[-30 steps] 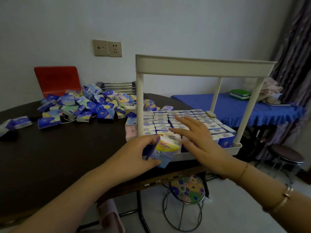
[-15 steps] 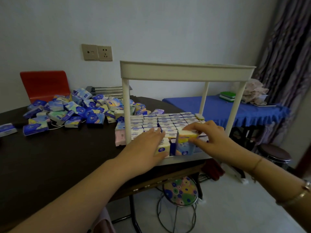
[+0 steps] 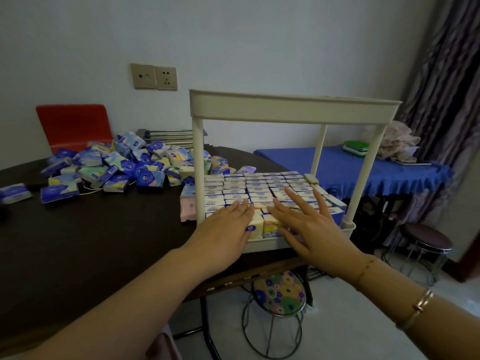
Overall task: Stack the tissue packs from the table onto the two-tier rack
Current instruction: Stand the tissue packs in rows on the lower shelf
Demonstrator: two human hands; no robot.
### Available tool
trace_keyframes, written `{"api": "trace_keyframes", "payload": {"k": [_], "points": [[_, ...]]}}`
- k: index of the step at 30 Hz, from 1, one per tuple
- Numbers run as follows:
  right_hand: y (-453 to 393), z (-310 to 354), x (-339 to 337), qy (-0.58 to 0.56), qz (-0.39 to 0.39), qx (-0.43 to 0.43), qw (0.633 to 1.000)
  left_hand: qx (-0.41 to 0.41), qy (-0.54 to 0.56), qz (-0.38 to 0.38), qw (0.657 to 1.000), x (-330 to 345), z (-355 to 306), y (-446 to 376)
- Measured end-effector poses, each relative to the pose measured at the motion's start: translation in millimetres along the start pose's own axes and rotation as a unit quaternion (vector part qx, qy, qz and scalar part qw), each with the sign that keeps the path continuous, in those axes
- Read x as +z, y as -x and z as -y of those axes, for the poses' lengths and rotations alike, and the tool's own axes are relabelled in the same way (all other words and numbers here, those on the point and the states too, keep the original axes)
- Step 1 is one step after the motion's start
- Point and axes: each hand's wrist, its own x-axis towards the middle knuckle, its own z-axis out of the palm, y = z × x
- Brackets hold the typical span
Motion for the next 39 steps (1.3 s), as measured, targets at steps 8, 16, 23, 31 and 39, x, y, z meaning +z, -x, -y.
{"api": "trace_keyframes", "payload": {"k": [8, 16, 23, 31, 39], "points": [[-8.8, 40.8, -38.4, -0.111, -0.083, -0.004, 0.99, -0.018, 0.123, -0.07, 0.99, -22.2, 13.2, 36.4], [-79.8, 153.7, -55.6, -0.169, -0.119, -0.089, 0.974, -0.144, 0.159, -0.117, 0.97, -58.0, 95.6, 127.2], [-174.5, 264.9, -12.3, -0.18, -0.068, -0.182, 0.964, -0.311, 0.151, -0.175, 0.922, -50.8, 224.6, 218.0], [-281.4, 349.9, 53.4, -0.205, -0.009, -0.19, 0.96, -0.424, 0.081, -0.22, 0.875, -46.7, 352.6, 254.5], [-369.8, 405.5, 108.6, -0.248, 0.06, -0.168, 0.952, -0.561, 0.021, -0.108, 0.821, -23.9, 436.0, 227.2]]}}
